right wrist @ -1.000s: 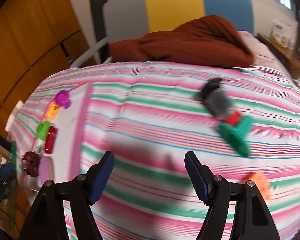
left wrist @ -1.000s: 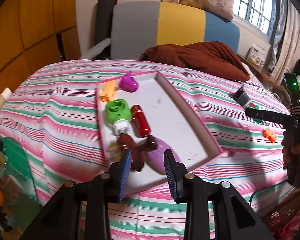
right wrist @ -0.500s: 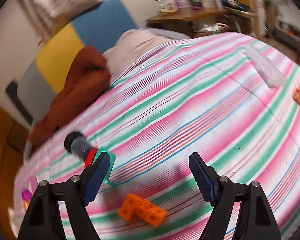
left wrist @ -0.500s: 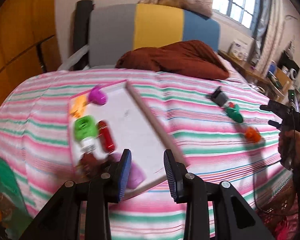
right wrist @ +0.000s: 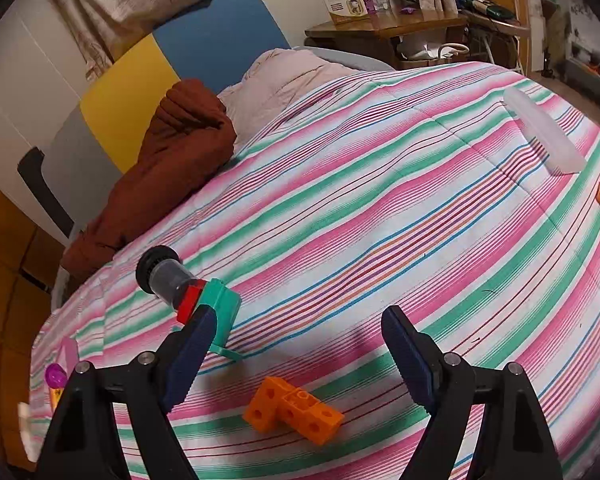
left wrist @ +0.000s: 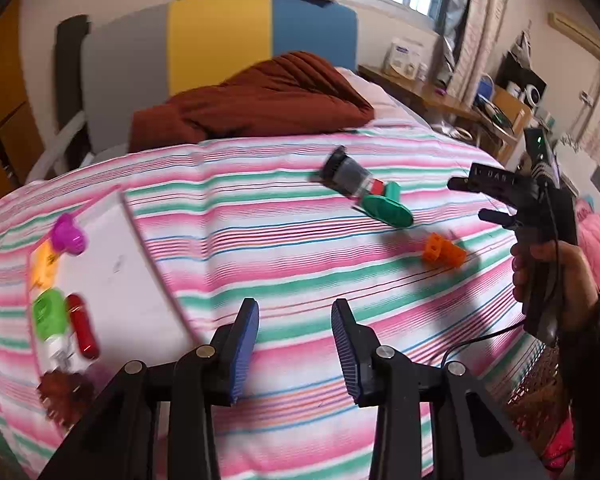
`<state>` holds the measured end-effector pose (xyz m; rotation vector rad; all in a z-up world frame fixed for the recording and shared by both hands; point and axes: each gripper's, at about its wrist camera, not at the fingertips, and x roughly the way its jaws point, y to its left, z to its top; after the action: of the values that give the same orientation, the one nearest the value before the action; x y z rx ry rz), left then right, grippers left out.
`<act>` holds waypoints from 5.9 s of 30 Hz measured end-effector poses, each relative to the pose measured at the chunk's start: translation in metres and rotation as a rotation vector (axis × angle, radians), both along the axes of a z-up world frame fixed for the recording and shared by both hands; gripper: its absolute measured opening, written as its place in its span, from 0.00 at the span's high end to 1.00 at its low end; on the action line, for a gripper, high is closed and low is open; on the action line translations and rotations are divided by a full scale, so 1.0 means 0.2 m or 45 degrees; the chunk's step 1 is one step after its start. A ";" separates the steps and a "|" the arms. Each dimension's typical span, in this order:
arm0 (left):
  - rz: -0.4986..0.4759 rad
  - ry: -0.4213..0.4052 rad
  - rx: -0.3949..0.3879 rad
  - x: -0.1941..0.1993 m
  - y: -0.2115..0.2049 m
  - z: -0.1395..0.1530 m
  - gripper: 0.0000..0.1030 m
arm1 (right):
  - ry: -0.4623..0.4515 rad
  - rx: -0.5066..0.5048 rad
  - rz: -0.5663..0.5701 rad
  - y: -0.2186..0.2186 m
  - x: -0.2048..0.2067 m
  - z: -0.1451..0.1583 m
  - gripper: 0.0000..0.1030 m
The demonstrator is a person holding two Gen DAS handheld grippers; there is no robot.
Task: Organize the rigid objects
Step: 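Move both tools back toward the remaining toy cluster, then grasp the teal plastic holder with the left gripper, then lift the teal holder with the left gripper while the right gripper grasps the orange cube blocks, then carry the teal holder into the tray and open the left gripper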
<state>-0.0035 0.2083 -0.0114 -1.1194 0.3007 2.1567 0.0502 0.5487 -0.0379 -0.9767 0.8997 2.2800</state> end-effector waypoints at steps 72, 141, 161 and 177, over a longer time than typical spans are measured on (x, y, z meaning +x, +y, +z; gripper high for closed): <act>-0.675 -0.005 -0.222 -0.33 1.24 -0.28 0.69 | 0.105 -0.231 -0.086 0.10 0.08 -0.04 0.14; -0.121 -0.023 -0.054 -0.01 0.29 -0.41 0.71 | -0.450 0.248 0.613 -0.44 -0.33 -0.27 0.48; -0.068 -0.002 -0.035 0.01 0.21 -0.33 0.71 | -0.430 0.268 0.642 -0.45 -0.27 -0.26 0.58; 0.024 0.139 0.080 0.09 -0.02 0.01 0.71 | -0.443 0.381 0.690 -0.51 -0.30 -0.27 0.59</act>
<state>0.0138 0.2048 -0.0090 -0.9754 0.2697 2.2323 -0.0101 0.4465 -0.0923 -1.5479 0.1447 2.4487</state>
